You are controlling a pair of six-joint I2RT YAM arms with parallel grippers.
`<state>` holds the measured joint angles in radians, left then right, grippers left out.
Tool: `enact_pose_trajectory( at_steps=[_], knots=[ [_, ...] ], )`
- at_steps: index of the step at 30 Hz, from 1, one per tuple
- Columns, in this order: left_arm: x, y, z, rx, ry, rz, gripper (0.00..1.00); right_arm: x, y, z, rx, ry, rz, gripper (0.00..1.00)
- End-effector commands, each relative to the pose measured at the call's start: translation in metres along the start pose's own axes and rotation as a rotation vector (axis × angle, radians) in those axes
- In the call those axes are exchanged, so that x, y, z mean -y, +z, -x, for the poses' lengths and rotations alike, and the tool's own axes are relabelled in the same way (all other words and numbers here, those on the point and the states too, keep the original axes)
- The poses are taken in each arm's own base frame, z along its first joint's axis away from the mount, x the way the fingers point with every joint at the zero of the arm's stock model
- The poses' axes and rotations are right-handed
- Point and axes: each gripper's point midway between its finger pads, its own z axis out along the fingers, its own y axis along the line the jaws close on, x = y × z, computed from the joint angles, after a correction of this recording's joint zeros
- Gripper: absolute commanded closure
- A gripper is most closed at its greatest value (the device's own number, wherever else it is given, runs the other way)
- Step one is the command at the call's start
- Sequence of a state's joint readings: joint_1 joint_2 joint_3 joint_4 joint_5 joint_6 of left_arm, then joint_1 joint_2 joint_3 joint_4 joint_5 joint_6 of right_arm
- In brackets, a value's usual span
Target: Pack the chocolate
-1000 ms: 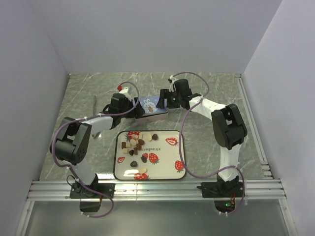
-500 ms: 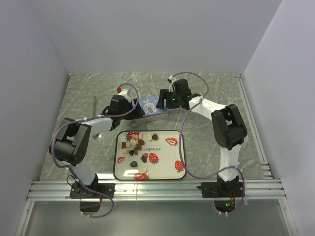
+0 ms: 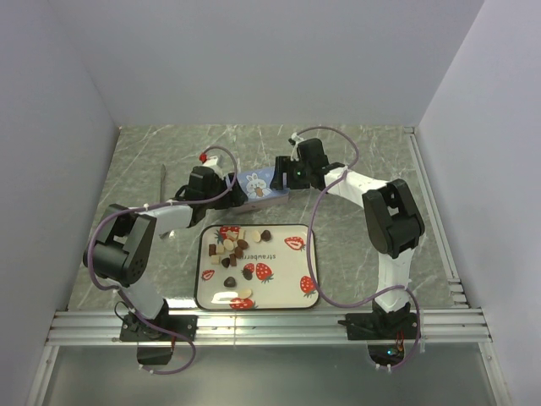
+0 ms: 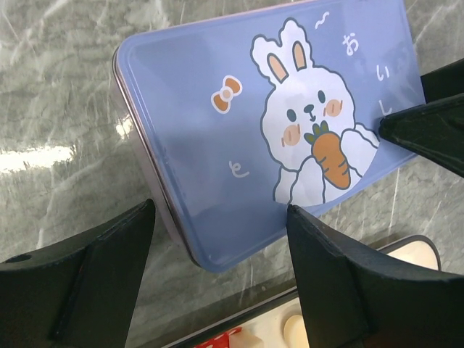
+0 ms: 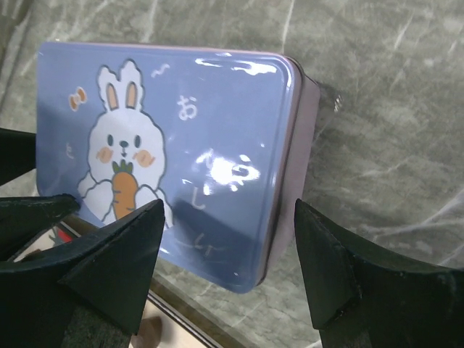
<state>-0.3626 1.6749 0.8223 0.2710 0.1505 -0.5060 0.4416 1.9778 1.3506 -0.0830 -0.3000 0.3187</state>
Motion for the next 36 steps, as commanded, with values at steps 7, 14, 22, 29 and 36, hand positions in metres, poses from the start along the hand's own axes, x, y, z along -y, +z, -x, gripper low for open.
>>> enact_pose_trajectory(
  at_steps=[7,14,22,29,36],
  knots=[
    [0.005,-0.004,0.003,0.017,0.007,-0.010,0.21,-0.008,-0.013,0.013,0.047,-0.031,-0.007,0.21],
    [0.002,-0.006,0.009,0.039,0.014,0.017,0.21,-0.004,-0.012,0.013,0.048,-0.032,-0.032,0.21],
    [-0.001,-0.004,0.023,0.074,0.022,0.052,0.20,-0.002,-0.012,0.025,0.071,-0.028,-0.039,0.21],
    [-0.003,-0.001,0.030,0.082,0.026,0.070,0.20,0.003,-0.018,0.035,0.092,-0.017,-0.051,0.21],
    [-0.009,0.006,0.024,0.052,0.016,0.084,0.20,0.014,-0.019,0.035,0.094,-0.008,-0.089,0.21]
  ],
)
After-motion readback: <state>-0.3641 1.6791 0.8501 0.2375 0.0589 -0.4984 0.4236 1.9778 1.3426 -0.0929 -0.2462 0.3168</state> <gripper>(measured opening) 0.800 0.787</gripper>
